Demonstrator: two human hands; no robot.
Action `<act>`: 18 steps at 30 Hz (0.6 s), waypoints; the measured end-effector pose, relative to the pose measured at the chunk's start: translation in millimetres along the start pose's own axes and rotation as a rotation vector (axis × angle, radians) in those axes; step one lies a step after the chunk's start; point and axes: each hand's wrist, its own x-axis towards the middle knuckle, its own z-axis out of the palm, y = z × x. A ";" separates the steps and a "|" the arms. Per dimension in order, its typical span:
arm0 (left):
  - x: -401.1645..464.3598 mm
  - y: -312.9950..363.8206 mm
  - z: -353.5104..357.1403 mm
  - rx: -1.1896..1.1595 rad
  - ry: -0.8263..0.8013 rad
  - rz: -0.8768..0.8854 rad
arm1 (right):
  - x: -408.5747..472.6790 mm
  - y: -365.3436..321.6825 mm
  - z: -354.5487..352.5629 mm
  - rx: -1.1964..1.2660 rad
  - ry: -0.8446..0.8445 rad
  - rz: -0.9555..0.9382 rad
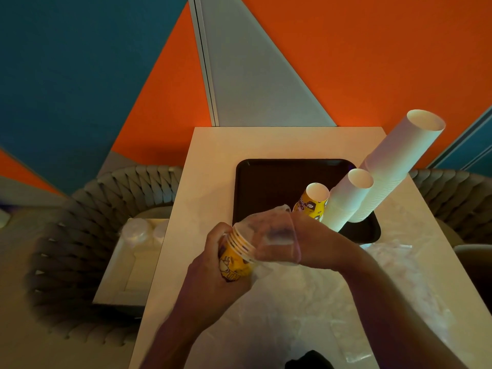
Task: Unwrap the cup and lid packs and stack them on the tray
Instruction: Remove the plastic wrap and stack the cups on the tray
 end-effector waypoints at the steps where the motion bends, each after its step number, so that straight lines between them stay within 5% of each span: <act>1: 0.3 0.5 0.5 0.002 -0.006 -0.001 | 0.9 0.2 0.9 0.011 -0.027 0.018; 11: 1.5 6.1 3.6 0.025 -0.046 0.016 | 2.4 3.3 0.1 0.218 -0.046 0.015; 18: 0.1 0.1 0.2 0.058 -0.020 -0.008 | -13.3 6.6 -12.8 0.281 0.181 0.260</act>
